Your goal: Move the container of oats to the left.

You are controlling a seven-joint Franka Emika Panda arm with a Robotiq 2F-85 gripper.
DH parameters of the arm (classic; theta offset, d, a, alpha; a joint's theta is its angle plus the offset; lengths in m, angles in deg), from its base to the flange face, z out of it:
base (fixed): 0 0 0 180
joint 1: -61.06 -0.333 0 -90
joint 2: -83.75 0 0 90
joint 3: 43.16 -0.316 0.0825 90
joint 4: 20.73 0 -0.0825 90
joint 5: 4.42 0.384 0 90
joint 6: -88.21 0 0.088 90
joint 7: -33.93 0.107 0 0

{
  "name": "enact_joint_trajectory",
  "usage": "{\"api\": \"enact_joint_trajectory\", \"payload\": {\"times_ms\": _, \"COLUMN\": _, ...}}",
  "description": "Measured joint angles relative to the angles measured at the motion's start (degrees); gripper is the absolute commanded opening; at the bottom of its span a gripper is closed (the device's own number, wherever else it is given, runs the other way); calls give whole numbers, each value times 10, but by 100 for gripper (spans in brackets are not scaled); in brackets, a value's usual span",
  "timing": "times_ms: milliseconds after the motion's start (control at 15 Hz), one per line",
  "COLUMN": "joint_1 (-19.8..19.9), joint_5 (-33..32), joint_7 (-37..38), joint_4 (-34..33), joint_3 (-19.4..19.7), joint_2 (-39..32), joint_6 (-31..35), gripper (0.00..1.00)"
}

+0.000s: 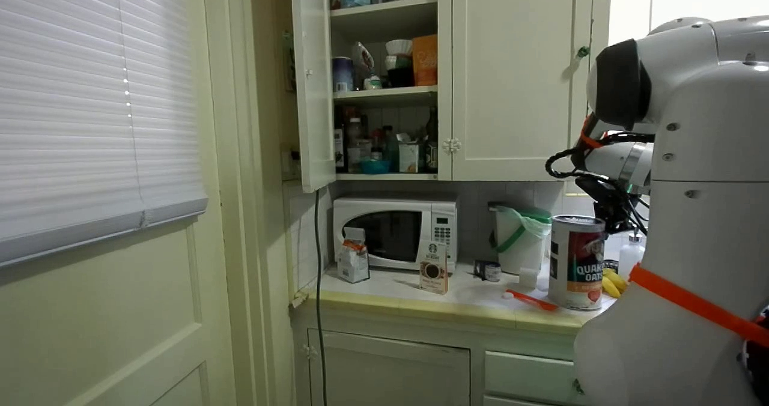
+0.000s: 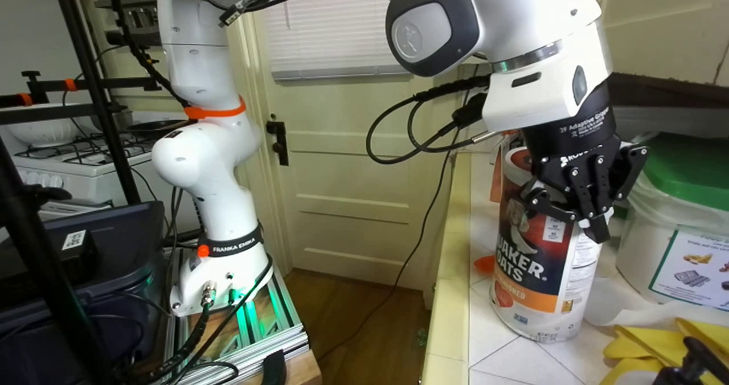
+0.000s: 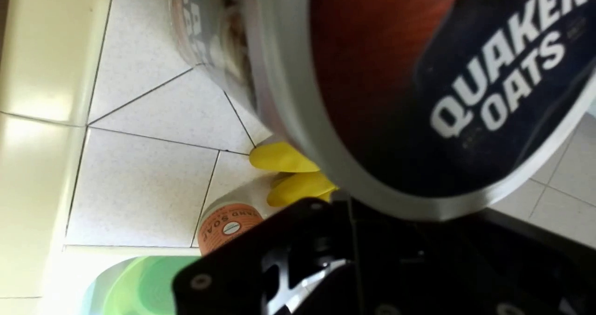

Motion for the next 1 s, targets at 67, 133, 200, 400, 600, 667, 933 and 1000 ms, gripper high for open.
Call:
{"api": "enact_joint_trajectory", "payload": {"times_ms": 67, "joint_1": -2, "joint_5": 3, "joint_7": 0, "joint_4": -6, "joint_3": 2, "joint_2": -1, "joint_6": -18, "gripper": 0}}
{"api": "enact_joint_trajectory", "payload": {"times_ms": 133, "joint_1": -4, "joint_5": 4, "joint_7": 0, "joint_4": -11, "joint_3": 4, "joint_2": -1, "joint_6": -34, "gripper": 0}}
{"api": "enact_joint_trajectory", "payload": {"times_ms": 200, "joint_1": -5, "joint_5": 4, "joint_7": 0, "joint_4": -16, "joint_3": 6, "joint_2": -1, "joint_6": -50, "gripper": 0}}
{"api": "enact_joint_trajectory", "payload": {"times_ms": 400, "joint_1": -10, "joint_5": 4, "joint_7": -1, "joint_4": -25, "joint_3": 9, "joint_2": -1, "joint_6": -89, "gripper": 0}}
{"api": "enact_joint_trajectory", "payload": {"times_ms": 600, "joint_1": -14, "joint_5": 4, "joint_7": -1, "joint_4": -28, "joint_3": 11, "joint_2": -1, "joint_6": -110, "gripper": 0}}
{"api": "enact_joint_trajectory", "payload": {"times_ms": 667, "joint_1": -16, "joint_5": 4, "joint_7": -1, "joint_4": -29, "joint_3": 12, "joint_2": -2, "joint_6": -113, "gripper": 0}}
{"api": "enact_joint_trajectory", "payload": {"times_ms": 933, "joint_1": -17, "joint_5": 27, "joint_7": -1, "joint_4": -36, "joint_3": 16, "joint_2": -5, "joint_6": -144, "gripper": 0}}
{"api": "enact_joint_trajectory", "payload": {"times_ms": 1000, "joint_1": -17, "joint_5": 35, "joint_7": -2, "joint_4": -39, "joint_3": 17, "joint_2": -6, "joint_6": -154, "gripper": 0}}
